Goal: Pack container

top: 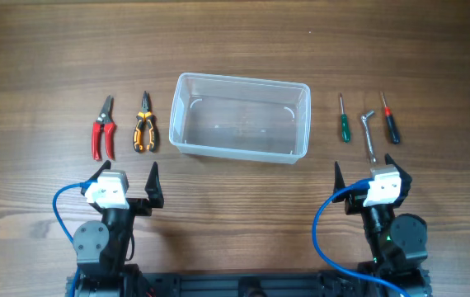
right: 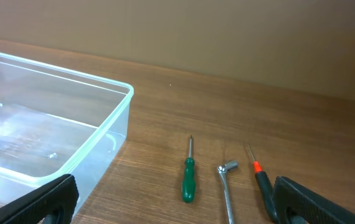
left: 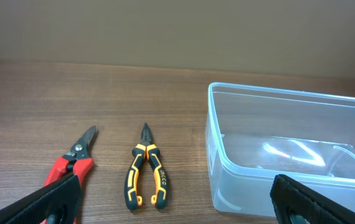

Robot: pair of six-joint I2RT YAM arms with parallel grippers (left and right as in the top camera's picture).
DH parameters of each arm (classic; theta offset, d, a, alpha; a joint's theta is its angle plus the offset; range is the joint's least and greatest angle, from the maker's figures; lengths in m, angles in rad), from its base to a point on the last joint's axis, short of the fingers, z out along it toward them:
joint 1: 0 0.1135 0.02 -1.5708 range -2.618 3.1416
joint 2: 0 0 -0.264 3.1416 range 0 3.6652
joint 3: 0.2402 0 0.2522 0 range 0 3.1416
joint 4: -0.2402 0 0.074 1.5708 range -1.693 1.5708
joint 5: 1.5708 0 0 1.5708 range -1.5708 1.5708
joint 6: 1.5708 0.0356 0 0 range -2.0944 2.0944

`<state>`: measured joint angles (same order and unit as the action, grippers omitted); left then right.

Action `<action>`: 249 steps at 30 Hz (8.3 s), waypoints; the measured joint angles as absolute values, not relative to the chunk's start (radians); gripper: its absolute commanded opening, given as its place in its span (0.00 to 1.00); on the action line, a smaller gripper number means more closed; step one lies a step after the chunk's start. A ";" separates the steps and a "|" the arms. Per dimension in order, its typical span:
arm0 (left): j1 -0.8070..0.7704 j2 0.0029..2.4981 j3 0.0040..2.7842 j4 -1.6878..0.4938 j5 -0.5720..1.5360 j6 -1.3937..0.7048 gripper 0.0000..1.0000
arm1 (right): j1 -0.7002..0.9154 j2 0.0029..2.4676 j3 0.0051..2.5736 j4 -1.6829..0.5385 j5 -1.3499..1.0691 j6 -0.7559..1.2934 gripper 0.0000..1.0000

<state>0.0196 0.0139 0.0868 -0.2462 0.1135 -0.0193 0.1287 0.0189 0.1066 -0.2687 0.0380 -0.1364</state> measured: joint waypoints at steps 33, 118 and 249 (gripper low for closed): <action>0.020 0.014 0.087 -0.246 0.113 -0.019 1.00 | 0.129 0.019 0.107 -0.269 0.038 -0.136 1.00; 0.020 0.014 0.087 -0.246 0.113 -0.019 1.00 | 0.129 0.019 0.107 -0.269 0.038 -0.136 1.00; 0.020 0.015 0.082 -0.246 0.110 -0.019 1.00 | 0.009 1.895 1.735 -1.070 -0.038 -0.076 0.58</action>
